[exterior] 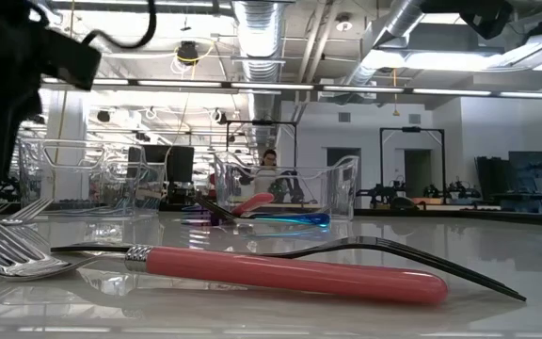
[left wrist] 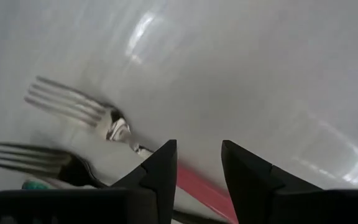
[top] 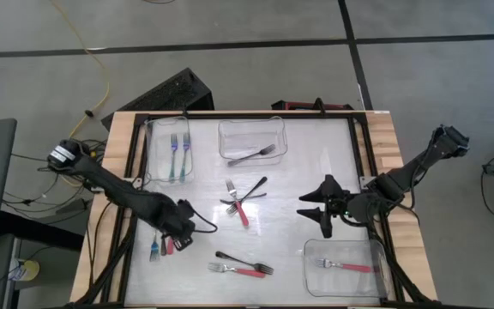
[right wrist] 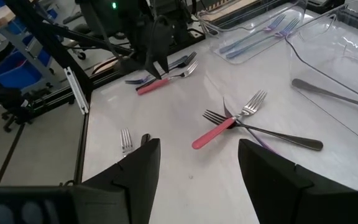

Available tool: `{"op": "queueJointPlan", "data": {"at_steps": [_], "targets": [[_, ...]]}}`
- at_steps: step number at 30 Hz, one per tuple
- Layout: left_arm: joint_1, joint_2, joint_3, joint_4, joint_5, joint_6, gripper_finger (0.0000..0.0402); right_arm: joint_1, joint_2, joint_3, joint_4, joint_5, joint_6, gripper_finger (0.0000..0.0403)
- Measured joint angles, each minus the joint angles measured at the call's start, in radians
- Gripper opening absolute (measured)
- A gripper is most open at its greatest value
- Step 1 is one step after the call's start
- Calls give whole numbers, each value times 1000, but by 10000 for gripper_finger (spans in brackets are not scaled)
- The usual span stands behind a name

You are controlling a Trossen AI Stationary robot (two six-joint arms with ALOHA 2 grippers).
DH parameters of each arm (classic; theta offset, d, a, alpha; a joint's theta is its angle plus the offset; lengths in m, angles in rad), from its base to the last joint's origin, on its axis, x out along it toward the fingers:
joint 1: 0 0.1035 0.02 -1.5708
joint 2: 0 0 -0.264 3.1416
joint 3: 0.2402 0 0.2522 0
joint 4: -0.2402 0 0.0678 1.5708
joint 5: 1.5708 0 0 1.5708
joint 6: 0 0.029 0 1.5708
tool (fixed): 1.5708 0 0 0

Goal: Sort silverware by color (type)
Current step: Put the pink fork into the bottom right transparent bin

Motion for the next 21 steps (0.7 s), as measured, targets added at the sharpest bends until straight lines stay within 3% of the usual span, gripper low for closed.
{"op": "queueJointPlan", "data": {"at_steps": [13,21], "targets": [[-14,109,0,-74,46,-184,180,0,0,0,-1,-2,9,238],[-14,122,-1,-108,53,-215,191,0,0,0,-1,-3,9,238]]}}
